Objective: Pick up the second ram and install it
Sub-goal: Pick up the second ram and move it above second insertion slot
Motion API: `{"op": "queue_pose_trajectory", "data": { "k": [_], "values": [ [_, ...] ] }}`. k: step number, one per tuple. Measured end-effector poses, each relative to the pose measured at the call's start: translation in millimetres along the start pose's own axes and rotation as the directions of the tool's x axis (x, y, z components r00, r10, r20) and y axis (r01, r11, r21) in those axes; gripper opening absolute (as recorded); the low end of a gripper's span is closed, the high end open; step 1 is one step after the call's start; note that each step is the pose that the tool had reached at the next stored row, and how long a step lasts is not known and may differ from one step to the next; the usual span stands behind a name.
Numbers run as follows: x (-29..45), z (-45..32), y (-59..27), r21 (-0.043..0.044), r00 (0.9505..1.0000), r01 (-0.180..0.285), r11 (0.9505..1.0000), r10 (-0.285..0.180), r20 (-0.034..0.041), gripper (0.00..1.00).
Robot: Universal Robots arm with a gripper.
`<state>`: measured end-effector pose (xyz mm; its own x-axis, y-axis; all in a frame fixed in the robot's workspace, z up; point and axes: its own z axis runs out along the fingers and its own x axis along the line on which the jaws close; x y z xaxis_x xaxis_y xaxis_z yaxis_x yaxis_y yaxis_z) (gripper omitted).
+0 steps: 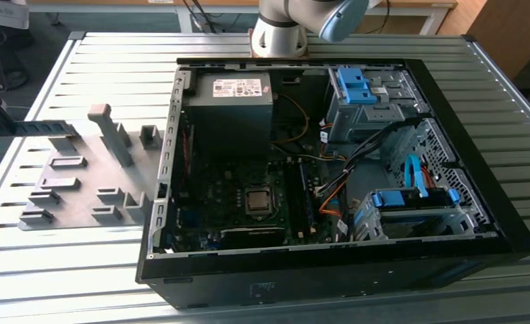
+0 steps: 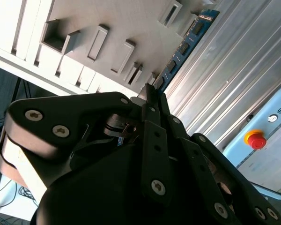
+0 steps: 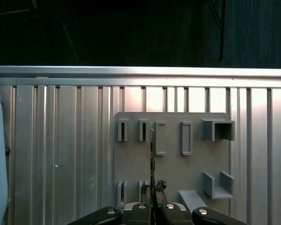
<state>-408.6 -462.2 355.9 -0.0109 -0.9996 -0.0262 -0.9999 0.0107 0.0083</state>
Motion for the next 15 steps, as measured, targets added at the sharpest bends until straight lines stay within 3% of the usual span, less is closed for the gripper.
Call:
{"op": "queue_pose_trajectory", "data": {
  "k": [15],
  "values": [
    [-0.2,-8.4,0.1,0.0,1.0,0.0,1.0,0.0,0.0,0.14]
  ]
}}
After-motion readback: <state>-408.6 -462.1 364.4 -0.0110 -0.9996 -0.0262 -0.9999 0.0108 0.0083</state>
